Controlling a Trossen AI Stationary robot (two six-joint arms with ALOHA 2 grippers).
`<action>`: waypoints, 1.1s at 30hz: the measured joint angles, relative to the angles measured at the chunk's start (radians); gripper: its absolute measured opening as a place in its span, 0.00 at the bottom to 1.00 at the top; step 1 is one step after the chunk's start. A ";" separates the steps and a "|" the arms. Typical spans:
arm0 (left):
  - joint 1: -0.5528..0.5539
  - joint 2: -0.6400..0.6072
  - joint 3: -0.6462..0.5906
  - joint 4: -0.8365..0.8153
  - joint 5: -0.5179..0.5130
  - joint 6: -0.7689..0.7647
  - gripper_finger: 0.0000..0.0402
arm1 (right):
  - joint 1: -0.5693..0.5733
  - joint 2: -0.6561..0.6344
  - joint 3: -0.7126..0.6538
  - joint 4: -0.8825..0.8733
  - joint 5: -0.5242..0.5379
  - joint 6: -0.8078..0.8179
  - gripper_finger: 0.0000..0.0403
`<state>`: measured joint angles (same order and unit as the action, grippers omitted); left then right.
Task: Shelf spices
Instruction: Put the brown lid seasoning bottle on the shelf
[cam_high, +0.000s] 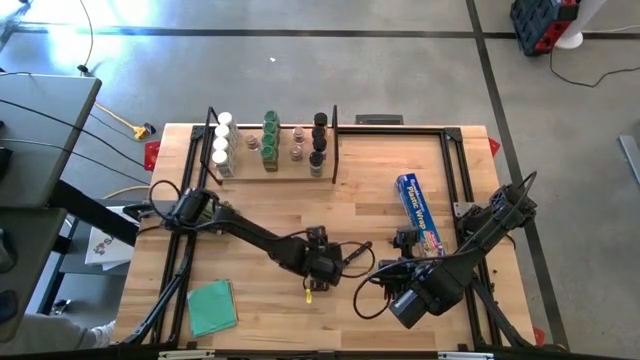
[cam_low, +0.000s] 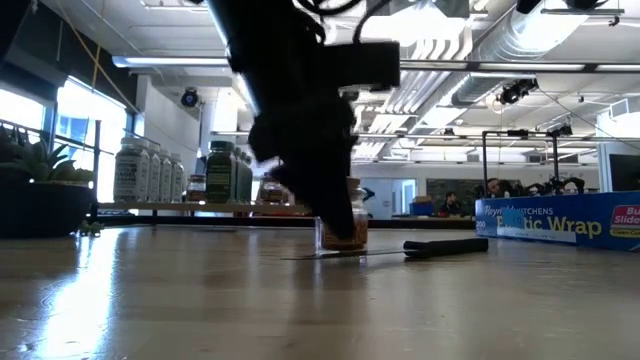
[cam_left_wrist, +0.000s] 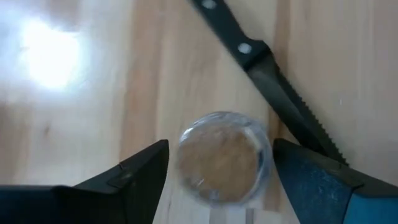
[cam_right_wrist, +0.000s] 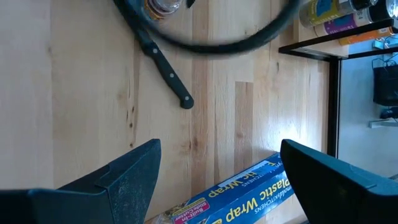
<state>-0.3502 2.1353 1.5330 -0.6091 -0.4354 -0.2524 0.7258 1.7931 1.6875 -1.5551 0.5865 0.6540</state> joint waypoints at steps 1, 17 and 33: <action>-0.001 -0.012 0.000 -0.011 -0.008 -0.033 0.71 | 0.000 0.000 0.000 0.000 0.000 0.000 0.81; 0.005 -0.073 0.002 -0.047 0.054 -0.963 0.71 | 0.000 0.000 0.000 0.004 0.000 0.000 0.81; 0.003 -0.017 0.002 -0.013 0.000 -0.991 0.48 | 0.000 0.000 0.000 0.005 0.000 0.000 0.81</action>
<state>-0.3472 2.1185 1.5350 -0.6226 -0.4351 -1.2436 0.7258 1.7931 1.6875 -1.5501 0.5865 0.6540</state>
